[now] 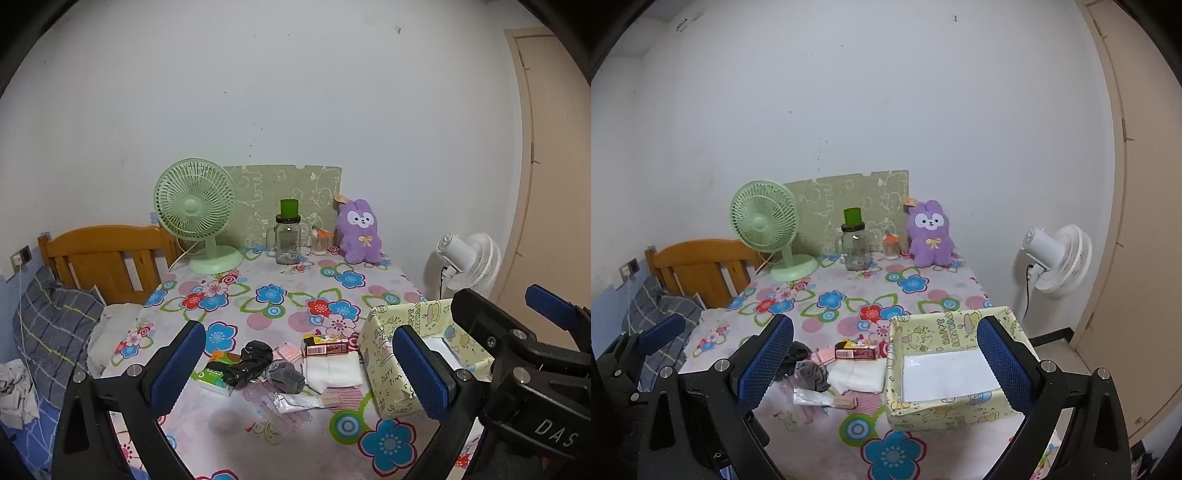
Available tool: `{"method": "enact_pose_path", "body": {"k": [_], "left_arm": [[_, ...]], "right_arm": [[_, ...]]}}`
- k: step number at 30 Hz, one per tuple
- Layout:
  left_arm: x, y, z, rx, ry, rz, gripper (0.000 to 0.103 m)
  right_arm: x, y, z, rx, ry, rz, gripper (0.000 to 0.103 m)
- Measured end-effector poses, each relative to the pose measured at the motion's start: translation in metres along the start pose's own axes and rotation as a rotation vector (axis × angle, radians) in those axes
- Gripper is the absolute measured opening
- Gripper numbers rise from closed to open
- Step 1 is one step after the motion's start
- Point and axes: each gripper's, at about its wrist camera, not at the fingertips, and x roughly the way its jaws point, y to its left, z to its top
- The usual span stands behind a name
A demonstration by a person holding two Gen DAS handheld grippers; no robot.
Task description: Organize soft objects
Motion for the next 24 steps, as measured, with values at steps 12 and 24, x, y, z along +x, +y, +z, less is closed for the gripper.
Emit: {"method": "enact_pose_path", "body": {"k": [12, 24], "left_arm": [[0.0062, 0.0003, -0.0002, -0.001, 0.016, -0.001, 0.102], [0.0074, 0.0009, -0.0005, -0.002, 0.02, 0.001, 0.102]], "right_arm": [[0.0036, 0.003, -0.0015, 0.002, 0.008, -0.016, 0.101], [0.003, 0.0015, 0.0, 0.005, 0.009, -0.022, 0.101]]}}
